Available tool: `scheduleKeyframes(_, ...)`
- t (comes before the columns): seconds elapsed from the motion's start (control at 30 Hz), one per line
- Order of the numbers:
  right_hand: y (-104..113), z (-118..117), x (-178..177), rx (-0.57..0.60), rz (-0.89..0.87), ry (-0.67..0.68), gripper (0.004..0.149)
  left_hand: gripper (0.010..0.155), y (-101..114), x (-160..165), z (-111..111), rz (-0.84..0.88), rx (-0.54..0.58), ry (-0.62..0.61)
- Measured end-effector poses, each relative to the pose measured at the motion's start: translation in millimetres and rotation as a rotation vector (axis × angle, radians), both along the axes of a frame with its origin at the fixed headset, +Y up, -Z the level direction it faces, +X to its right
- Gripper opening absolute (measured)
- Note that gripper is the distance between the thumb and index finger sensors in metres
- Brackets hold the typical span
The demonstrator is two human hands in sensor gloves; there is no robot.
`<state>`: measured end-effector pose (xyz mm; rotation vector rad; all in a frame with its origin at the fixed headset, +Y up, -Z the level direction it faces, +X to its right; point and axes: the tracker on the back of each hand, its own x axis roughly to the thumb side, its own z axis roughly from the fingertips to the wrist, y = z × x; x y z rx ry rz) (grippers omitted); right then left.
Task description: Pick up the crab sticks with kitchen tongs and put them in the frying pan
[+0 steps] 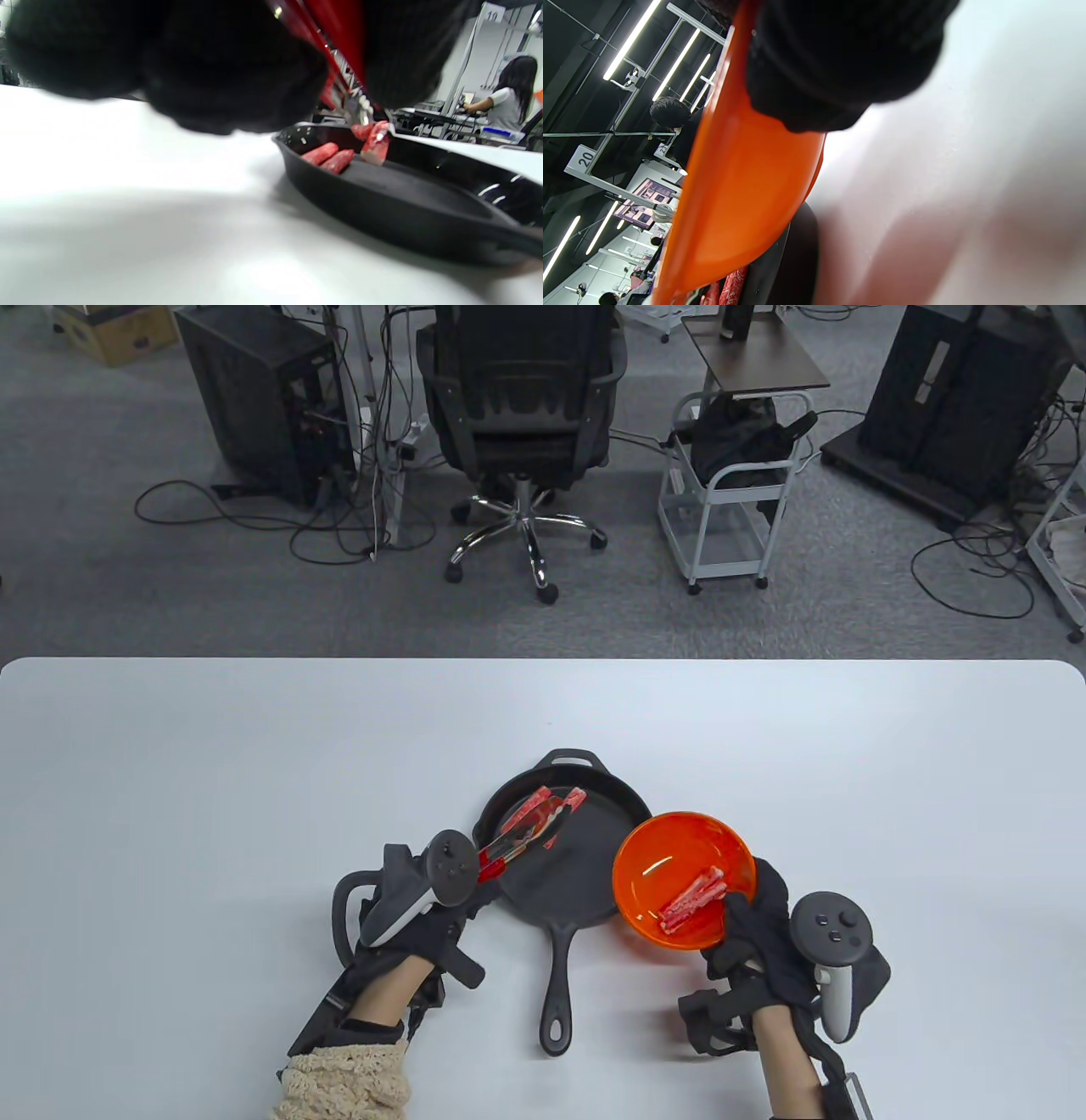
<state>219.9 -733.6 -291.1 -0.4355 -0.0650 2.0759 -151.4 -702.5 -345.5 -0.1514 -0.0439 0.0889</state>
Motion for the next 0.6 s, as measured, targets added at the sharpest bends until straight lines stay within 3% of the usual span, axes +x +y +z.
scheduleKeyframes(0.6, 0, 0, -1, -0.003, 0.001, 0.004, 0.061, 0.072, -14, 10, 0, -0.124, 0.008, 0.002)
